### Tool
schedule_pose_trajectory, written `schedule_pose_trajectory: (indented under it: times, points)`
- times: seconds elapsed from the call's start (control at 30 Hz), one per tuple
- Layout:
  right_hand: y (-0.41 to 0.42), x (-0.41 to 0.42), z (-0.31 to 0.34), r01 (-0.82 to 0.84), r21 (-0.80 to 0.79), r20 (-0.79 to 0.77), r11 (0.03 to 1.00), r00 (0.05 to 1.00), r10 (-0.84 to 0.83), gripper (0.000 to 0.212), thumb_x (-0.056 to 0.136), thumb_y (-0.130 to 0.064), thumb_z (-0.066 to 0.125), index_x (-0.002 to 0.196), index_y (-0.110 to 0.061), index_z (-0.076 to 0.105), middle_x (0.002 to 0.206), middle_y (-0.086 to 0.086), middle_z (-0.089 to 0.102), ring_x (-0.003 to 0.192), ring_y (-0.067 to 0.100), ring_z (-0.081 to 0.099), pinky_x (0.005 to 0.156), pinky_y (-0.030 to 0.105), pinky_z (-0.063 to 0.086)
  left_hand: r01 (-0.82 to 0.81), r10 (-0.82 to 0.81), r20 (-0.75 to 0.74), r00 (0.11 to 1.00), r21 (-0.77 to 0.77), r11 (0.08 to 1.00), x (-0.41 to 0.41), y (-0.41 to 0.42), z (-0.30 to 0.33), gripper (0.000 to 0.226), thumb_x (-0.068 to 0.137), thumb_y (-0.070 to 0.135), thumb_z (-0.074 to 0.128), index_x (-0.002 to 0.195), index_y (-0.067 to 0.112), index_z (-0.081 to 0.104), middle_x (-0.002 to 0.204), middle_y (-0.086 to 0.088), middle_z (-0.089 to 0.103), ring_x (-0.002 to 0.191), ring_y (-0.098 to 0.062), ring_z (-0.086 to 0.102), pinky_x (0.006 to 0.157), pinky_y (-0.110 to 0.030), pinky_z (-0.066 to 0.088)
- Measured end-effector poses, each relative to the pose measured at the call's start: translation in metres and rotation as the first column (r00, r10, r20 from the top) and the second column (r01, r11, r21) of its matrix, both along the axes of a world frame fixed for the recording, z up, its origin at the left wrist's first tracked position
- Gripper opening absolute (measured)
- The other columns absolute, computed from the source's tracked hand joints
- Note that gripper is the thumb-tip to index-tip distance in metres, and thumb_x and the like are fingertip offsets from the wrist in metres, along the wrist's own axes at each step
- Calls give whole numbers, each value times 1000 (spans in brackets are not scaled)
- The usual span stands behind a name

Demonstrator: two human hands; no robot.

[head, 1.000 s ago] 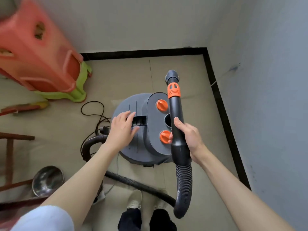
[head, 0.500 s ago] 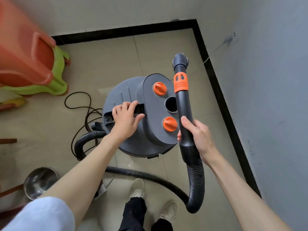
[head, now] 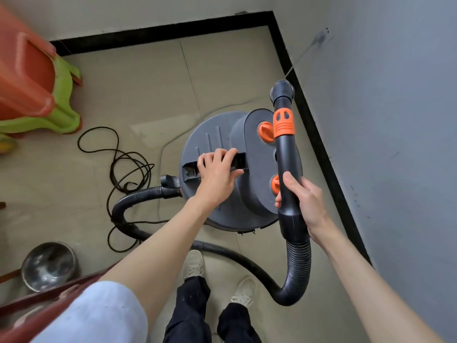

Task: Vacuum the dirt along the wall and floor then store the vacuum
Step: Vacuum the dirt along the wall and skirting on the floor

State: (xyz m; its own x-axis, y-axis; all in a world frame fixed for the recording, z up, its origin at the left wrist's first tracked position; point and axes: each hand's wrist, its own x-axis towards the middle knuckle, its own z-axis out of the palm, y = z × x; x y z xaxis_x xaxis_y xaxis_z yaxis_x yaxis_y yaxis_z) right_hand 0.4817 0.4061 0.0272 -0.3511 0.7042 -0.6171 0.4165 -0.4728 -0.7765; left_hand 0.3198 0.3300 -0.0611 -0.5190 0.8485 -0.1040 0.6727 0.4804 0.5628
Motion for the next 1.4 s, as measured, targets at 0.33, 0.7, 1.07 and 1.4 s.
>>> schedule_pose_trajectory:
  times: [0.33, 0.7, 1.07, 1.4]
  points:
    - [12, 116, -8, 175, -11, 6, 984, 985, -175, 25, 95, -33, 57, 87, -10, 62, 63, 9, 62, 56, 20, 59, 53, 26, 49, 145, -146, 1, 989, -56, 988, 85, 39, 1, 47, 94, 30, 54, 137, 15, 42, 128, -8, 46, 121, -31, 34, 105, -36, 9]
    - [2, 265, -14, 438, -8, -8, 899, 899, -439, 33, 95, -32, 57, 80, -2, 58, 62, 13, 61, 51, 17, 57, 50, 22, 48, 321, -319, 32, 947, -92, 943, 209, 97, 5, 48, 93, 37, 53, 136, 18, 42, 128, -8, 44, 120, -30, 35, 107, -37, 11]
    - [-23, 396, -5, 575, 92, -57, 813, 818, -573, 26, 95, -26, 57, 83, -3, 57, 61, 13, 59, 55, 20, 55, 54, 26, 48, 529, -527, 43, 849, -99, 843, 333, 116, 5, 47, 91, 39, 56, 132, 18, 48, 123, -7, 48, 119, -32, 36, 107, -38, 11]
    - [-97, 472, -14, 799, 69, -10, 597, 599, -801, 27, 96, -22, 56, 78, -2, 53, 59, 15, 56, 47, 18, 52, 48, 24, 45, 689, -687, 60, 724, -111, 717, 427, 106, 7, 46, 92, 40, 55, 131, 18, 47, 127, -8, 46, 121, -32, 34, 106, -37, 12]
